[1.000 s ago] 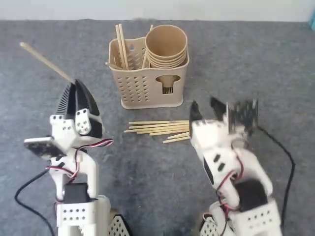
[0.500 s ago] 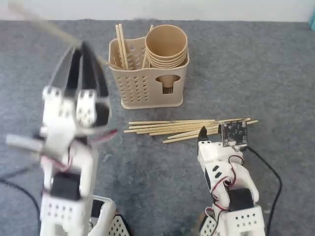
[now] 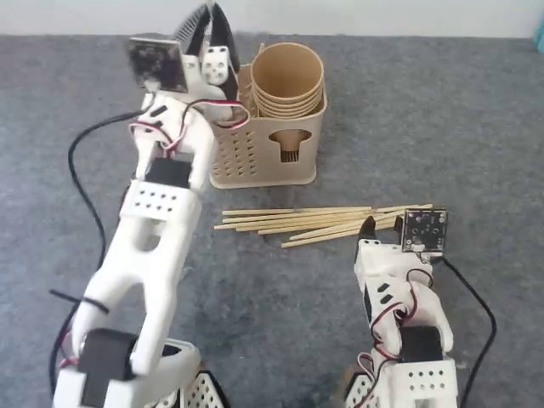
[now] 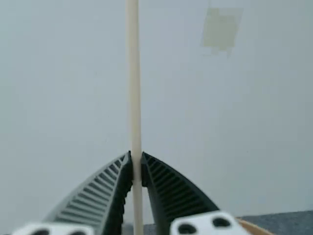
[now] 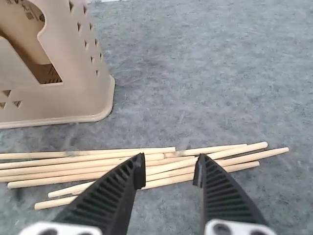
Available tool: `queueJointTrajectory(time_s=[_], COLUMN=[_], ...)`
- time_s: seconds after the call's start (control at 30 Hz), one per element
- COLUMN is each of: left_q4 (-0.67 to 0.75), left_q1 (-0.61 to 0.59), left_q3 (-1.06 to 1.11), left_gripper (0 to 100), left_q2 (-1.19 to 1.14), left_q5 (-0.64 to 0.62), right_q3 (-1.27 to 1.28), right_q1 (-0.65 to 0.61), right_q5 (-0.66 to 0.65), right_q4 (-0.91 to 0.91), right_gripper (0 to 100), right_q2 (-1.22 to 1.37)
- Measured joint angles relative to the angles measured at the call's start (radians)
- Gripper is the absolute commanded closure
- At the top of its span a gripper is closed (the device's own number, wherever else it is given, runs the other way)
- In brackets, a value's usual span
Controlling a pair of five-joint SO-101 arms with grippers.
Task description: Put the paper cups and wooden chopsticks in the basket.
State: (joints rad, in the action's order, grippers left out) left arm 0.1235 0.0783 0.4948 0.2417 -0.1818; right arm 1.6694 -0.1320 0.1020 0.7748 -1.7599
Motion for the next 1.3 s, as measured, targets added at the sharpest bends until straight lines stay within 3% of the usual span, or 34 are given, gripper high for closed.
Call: queueJointTrajectory(time_s=[0.13,0.33,0.47,0.63,0.87,1.1,1.3], left_q4=[0.0,0.0,-0.02,-0.157,-0.551,-1.013,-1.326], left_q1=[0.0,0.0,-0.023,-0.075,-0.157,-0.158,-0.052], left_q3=[-0.002,0.029,0.031,0.031,0.031,0.031,0.078], left_gripper=[95,76,75,75,75,75,75], left_q2=[-0.035,-0.037,-0.037,-0.021,0.203,0.439,0.537], left_q5=[0.0,0.003,0.005,0.005,0.031,0.069,0.207], right_q3=[0.0,0.0,0.0,0.0,0.0,0.0,0.0], right_q1=[0.011,0.008,0.008,0.008,0.008,0.008,0.008], right_q5=[0.0,0.0,0.0,0.0,0.0,0.0,0.0], right_q4=[0.0,0.0,0.0,0.0,0.0,0.0,0.0], right_gripper=[82.3,82.3,82.3,82.3,82.3,82.3,82.3], right_q2=[0.0,0.0,0.0,0.0,0.0,0.0,0.0])
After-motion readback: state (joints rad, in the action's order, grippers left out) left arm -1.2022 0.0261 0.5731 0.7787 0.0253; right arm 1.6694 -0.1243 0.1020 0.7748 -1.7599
